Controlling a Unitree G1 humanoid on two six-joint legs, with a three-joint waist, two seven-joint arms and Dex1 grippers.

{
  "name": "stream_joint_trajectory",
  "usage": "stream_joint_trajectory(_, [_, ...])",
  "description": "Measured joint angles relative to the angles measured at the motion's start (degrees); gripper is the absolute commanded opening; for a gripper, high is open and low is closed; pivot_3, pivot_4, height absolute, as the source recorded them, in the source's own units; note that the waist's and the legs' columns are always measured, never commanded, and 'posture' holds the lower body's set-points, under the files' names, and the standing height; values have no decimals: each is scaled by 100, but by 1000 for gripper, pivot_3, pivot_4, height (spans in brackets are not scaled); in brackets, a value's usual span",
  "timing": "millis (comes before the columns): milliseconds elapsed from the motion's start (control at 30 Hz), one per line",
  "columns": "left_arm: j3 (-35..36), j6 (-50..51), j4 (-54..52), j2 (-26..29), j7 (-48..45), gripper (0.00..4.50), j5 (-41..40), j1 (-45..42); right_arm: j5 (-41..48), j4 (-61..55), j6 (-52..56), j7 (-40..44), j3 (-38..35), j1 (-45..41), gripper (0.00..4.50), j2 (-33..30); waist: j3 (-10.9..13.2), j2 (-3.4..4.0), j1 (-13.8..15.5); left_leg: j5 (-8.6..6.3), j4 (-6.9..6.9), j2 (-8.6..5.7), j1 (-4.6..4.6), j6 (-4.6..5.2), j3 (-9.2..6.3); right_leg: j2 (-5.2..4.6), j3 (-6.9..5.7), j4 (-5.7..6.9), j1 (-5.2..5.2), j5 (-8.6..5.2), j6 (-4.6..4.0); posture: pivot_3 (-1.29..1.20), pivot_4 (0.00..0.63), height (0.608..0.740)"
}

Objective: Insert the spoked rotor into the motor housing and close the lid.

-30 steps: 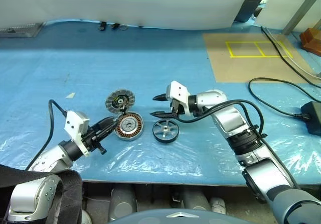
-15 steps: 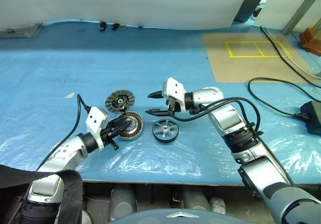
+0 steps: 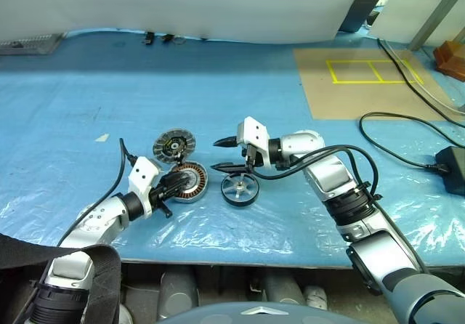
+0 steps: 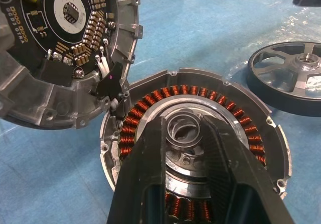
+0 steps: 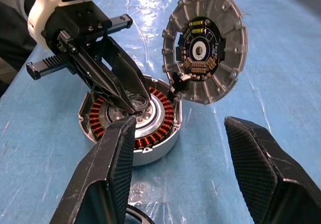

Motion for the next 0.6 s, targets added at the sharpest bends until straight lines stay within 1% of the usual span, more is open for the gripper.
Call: stream_joint_trajectory(600, [-61, 102, -32, 107, -72, 680, -13, -50, -1, -41, -8, 33, 5, 0, 2883, -20, 0, 0, 1, 0, 5, 0, 1, 0, 0, 0, 0, 6, 0, 0, 0, 0, 150, 740])
